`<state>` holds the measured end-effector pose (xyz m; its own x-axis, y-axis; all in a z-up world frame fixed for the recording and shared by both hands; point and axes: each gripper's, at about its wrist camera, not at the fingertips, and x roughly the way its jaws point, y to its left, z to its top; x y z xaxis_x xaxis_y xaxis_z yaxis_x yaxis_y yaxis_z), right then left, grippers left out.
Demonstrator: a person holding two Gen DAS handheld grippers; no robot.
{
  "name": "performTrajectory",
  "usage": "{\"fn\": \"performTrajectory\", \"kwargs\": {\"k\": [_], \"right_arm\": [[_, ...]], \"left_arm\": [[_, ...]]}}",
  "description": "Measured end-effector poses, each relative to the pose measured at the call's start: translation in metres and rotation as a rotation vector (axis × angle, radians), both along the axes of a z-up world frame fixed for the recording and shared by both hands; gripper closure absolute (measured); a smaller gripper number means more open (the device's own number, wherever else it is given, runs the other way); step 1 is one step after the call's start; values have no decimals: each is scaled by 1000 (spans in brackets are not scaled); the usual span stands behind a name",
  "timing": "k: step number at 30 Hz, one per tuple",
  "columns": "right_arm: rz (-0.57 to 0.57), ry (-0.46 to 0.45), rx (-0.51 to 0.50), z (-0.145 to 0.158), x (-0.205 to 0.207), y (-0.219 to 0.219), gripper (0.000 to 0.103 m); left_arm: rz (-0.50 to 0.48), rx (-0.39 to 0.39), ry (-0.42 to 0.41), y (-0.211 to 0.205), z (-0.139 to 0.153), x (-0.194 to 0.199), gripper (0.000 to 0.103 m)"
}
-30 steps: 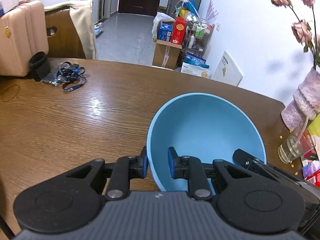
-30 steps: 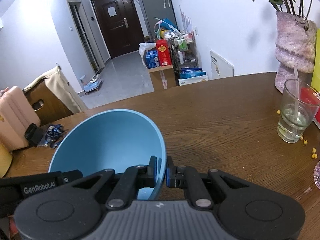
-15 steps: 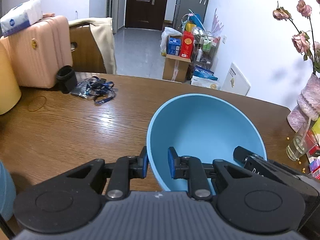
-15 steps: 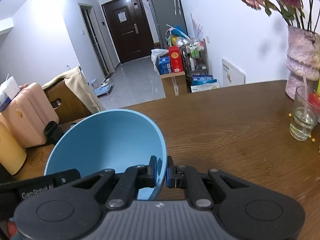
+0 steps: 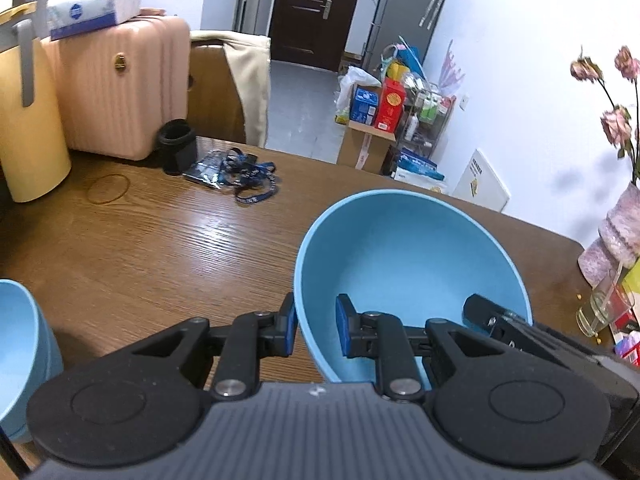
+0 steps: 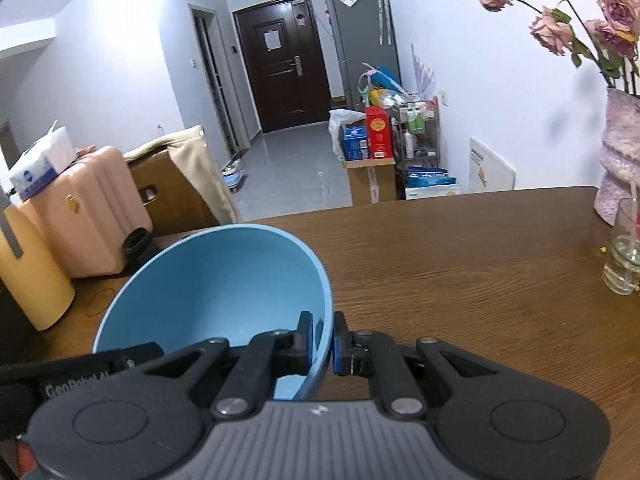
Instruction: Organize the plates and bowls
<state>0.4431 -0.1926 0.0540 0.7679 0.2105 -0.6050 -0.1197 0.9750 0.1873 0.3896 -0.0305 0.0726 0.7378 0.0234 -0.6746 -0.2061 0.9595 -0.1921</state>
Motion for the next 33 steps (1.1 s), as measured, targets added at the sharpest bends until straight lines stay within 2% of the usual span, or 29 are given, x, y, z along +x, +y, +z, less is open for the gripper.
{"fn": "performTrajectory", "kwargs": {"k": [8,21,33], "right_arm": [[34,-10,-13,-4,-10,24,94],[50,-29,-38,-1,-23,43,93],[79,-54,-51,10,-43,65,93]], "left_arm": [[24,3,-44,19,1,-13,83],[16,-63,-37,44,-8,-22,83],[58,-86,-70,66,3,-47,83]]}}
